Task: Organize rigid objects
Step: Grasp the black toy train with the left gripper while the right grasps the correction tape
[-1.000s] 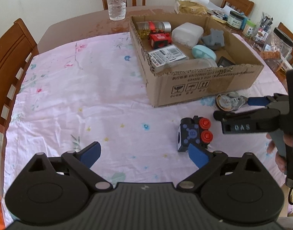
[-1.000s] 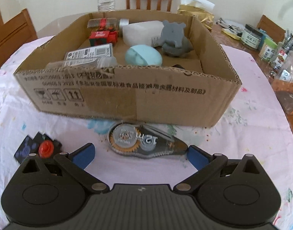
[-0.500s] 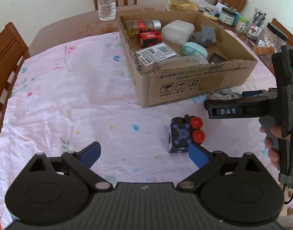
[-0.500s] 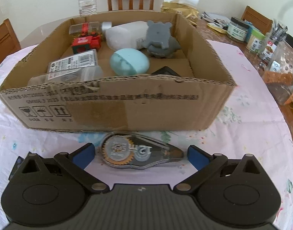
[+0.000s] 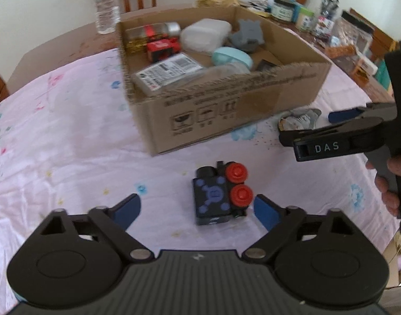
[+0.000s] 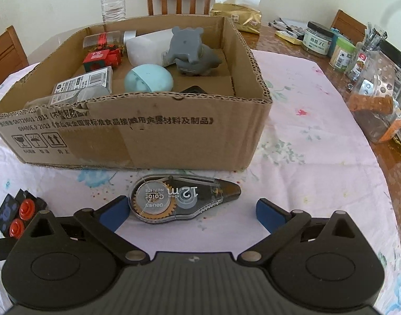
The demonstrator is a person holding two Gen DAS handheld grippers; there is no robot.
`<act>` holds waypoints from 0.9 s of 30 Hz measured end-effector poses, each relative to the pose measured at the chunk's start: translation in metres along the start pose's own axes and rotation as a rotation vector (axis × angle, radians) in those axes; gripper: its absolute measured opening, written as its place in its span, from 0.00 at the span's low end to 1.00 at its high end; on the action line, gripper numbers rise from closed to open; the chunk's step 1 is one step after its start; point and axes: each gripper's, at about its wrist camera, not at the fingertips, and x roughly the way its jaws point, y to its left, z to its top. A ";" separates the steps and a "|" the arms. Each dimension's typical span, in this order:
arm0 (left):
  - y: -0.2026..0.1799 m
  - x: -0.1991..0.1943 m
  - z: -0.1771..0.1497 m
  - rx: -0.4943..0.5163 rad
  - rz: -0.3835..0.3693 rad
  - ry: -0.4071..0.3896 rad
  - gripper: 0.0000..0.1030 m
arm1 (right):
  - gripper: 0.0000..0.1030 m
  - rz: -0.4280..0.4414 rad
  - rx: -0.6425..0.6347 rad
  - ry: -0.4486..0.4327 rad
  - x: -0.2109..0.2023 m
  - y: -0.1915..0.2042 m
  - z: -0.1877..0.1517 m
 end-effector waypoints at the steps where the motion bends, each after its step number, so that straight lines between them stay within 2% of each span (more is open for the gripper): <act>1: -0.003 0.002 0.001 0.008 -0.002 0.003 0.77 | 1.00 0.005 -0.007 -0.002 0.000 -0.001 0.000; 3: -0.008 0.006 0.000 0.005 0.001 0.007 0.73 | 1.00 0.014 -0.020 -0.004 0.000 -0.002 -0.001; 6: -0.012 0.012 -0.001 -0.014 0.001 0.016 0.62 | 1.00 0.030 -0.040 -0.008 0.000 -0.004 -0.001; 10: -0.016 0.013 -0.001 -0.033 0.015 -0.002 0.58 | 1.00 0.045 -0.059 -0.015 0.000 -0.006 -0.002; 13: -0.018 0.014 0.000 -0.041 0.025 -0.013 0.49 | 1.00 0.053 -0.071 -0.015 0.000 -0.007 -0.002; 27: -0.014 0.013 0.000 -0.106 0.058 -0.017 0.48 | 1.00 0.094 -0.127 -0.013 0.002 -0.009 0.002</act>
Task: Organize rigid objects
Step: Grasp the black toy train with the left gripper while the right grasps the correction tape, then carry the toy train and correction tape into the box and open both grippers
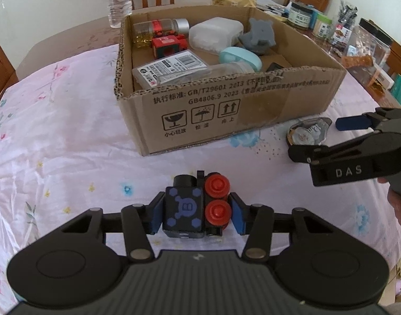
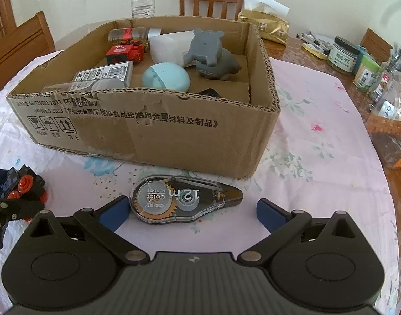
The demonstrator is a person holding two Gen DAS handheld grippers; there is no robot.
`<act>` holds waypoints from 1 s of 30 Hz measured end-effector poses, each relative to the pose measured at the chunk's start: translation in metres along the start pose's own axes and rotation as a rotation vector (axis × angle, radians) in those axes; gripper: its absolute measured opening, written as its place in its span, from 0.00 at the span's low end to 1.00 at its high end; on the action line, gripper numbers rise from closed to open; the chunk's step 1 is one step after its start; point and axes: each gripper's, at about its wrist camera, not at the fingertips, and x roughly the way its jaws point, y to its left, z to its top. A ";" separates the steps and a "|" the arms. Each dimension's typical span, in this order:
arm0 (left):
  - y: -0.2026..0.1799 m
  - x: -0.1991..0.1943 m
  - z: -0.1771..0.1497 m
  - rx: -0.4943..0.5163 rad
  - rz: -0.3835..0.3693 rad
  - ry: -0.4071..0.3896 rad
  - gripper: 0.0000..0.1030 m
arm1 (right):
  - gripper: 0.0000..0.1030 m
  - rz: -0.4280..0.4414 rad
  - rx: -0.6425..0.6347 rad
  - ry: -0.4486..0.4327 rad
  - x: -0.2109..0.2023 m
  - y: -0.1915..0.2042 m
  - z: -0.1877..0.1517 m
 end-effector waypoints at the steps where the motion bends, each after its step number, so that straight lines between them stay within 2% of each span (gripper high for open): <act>1: 0.000 0.000 0.000 -0.007 0.003 0.000 0.48 | 1.00 0.005 -0.006 0.001 0.001 0.000 0.001; 12: -0.004 0.002 0.002 -0.035 0.033 -0.001 0.49 | 1.00 0.042 -0.055 0.002 0.002 0.007 0.006; 20: -0.007 0.004 0.004 -0.045 0.057 -0.002 0.49 | 0.90 0.052 -0.069 -0.001 0.000 0.006 0.007; 30: -0.007 0.002 0.006 -0.055 0.048 0.012 0.47 | 0.90 0.088 -0.091 0.016 -0.005 0.002 0.009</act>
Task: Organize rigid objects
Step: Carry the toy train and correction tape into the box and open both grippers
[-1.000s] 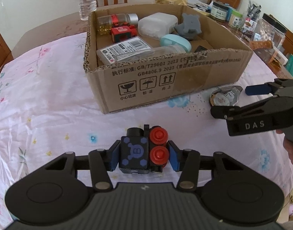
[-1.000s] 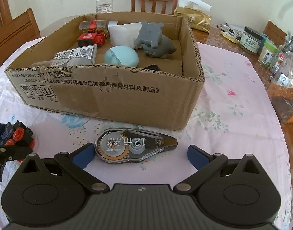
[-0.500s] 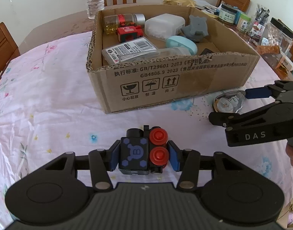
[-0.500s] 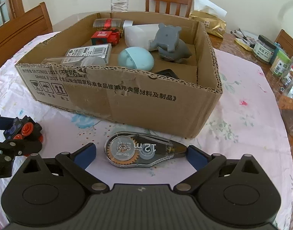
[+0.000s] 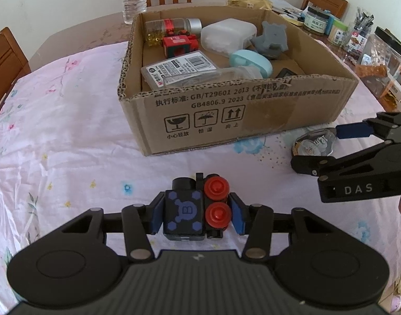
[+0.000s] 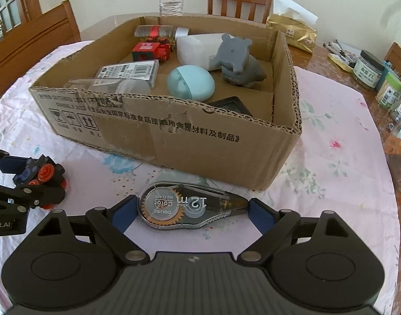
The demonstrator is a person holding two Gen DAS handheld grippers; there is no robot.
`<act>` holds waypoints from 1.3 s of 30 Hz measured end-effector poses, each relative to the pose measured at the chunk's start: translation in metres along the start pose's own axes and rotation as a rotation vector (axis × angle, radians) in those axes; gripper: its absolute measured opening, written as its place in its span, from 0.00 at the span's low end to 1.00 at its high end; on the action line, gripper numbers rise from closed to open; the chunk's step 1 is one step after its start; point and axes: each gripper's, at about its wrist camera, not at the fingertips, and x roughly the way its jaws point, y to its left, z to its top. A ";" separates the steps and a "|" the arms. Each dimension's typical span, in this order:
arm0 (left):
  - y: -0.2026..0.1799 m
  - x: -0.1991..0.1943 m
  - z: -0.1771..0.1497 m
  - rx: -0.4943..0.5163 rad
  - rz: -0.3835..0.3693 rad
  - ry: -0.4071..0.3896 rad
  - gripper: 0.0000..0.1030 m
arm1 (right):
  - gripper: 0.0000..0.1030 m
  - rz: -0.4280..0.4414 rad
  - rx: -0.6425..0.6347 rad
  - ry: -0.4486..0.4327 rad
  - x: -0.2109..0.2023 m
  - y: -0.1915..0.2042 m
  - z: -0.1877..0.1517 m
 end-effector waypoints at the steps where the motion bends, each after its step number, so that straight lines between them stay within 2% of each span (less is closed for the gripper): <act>1: 0.000 -0.001 0.000 0.004 -0.002 0.000 0.47 | 0.90 0.002 -0.007 -0.004 -0.002 0.000 0.000; 9: 0.000 -0.017 0.007 0.032 -0.019 -0.011 0.47 | 0.90 0.018 -0.047 0.000 -0.017 -0.002 0.002; 13: 0.001 -0.037 0.016 0.081 -0.049 -0.018 0.47 | 0.90 0.036 -0.086 -0.001 -0.042 -0.003 0.006; 18: 0.006 -0.064 0.034 0.132 -0.066 -0.053 0.47 | 0.90 0.057 -0.098 -0.079 -0.079 -0.010 0.031; 22: 0.011 -0.075 0.057 0.145 -0.065 -0.100 0.47 | 0.90 0.049 -0.092 -0.152 -0.085 -0.011 0.056; 27: 0.015 -0.069 0.088 0.157 -0.052 -0.156 0.47 | 0.90 0.051 -0.075 -0.125 -0.056 -0.010 0.077; 32: 0.019 -0.048 0.111 0.158 -0.027 -0.159 0.47 | 0.91 0.076 -0.050 -0.085 -0.035 -0.005 0.081; 33: 0.019 -0.043 0.115 0.158 -0.029 -0.157 0.47 | 0.93 0.089 -0.042 -0.081 -0.034 -0.005 0.081; 34: 0.019 -0.038 0.118 0.157 -0.028 -0.156 0.47 | 0.99 0.095 -0.032 -0.086 -0.035 -0.005 0.080; 39: 0.013 -0.020 0.127 0.155 -0.033 -0.164 0.48 | 1.00 0.098 0.009 -0.106 -0.045 -0.009 0.078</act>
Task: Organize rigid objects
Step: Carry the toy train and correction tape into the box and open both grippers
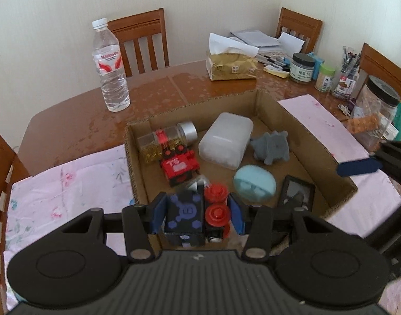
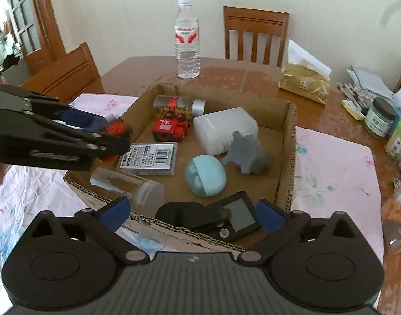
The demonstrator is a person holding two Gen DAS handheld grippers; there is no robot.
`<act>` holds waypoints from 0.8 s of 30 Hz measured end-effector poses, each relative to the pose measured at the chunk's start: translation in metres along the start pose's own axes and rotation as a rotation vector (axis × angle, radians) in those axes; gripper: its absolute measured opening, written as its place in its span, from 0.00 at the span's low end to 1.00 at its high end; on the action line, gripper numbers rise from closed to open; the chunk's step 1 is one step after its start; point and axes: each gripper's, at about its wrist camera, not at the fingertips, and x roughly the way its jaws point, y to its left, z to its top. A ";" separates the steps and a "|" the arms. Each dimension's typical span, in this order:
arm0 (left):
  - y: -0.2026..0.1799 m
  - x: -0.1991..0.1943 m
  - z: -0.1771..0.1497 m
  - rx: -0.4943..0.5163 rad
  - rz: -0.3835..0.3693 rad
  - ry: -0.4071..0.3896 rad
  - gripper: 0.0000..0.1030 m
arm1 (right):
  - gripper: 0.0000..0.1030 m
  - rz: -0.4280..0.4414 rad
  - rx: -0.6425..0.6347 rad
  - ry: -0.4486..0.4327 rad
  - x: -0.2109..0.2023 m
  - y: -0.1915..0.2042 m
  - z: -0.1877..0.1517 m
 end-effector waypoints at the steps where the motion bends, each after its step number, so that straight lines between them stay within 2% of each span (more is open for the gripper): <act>1: -0.001 0.003 0.002 -0.004 -0.001 -0.015 0.55 | 1.00 -0.003 0.006 0.001 -0.002 -0.001 0.000; 2: -0.003 0.004 0.003 -0.008 -0.005 -0.023 0.72 | 1.00 -0.004 0.012 0.001 -0.003 -0.001 0.000; 4: -0.005 0.003 0.006 -0.017 -0.006 -0.052 0.95 | 1.00 -0.014 0.021 -0.001 -0.007 -0.003 0.000; 5: -0.007 0.002 0.008 -0.023 0.004 -0.078 0.98 | 1.00 -0.022 0.025 -0.001 -0.008 -0.003 0.001; 7: -0.007 -0.004 0.009 -0.039 0.014 -0.111 0.99 | 1.00 -0.032 0.034 0.003 -0.011 -0.005 0.002; 11: -0.006 -0.012 0.006 -0.090 0.045 -0.109 0.99 | 1.00 -0.065 0.057 0.018 -0.016 -0.005 0.008; 16: -0.002 -0.027 -0.006 -0.159 0.085 -0.083 0.99 | 1.00 -0.149 0.106 0.072 -0.021 -0.005 0.016; 21: -0.001 -0.040 -0.016 -0.206 0.121 -0.016 0.99 | 1.00 -0.210 0.155 0.108 -0.030 -0.003 0.021; 24: -0.006 -0.044 -0.018 -0.205 0.155 0.053 0.99 | 1.00 -0.238 0.158 0.110 -0.039 0.002 0.023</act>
